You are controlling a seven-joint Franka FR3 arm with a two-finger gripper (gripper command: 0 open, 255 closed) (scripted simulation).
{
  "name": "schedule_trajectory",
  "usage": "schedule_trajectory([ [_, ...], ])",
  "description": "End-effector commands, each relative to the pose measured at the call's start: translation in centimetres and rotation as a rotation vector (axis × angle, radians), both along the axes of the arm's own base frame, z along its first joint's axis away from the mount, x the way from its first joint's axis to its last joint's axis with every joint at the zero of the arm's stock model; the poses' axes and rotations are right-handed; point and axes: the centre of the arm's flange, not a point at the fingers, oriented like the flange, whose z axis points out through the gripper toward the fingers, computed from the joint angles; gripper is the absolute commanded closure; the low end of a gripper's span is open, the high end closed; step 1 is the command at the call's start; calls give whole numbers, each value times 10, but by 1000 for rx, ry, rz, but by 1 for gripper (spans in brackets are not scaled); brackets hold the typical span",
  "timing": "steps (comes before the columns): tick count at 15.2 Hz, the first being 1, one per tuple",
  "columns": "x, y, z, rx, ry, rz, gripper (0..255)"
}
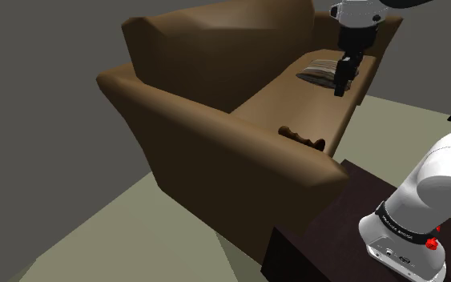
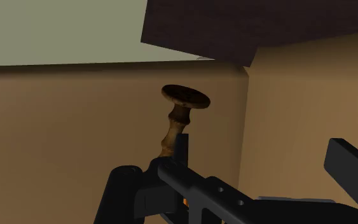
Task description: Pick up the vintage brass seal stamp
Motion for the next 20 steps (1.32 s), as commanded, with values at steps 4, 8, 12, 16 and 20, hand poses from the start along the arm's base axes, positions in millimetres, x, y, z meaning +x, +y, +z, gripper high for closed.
schedule_trajectory([
  [4, 16, -11, -35, 0, 1, -17, 0],
  [8, 36, -27, -81, 1, 2, -39, 0],
  [12, 57, -43, -128, 1, 3, -62, 0],
  [16, 77, -59, -174, 1, 4, -85, 0],
  [20, 96, -76, -221, 2, 5, -107, 0],
])
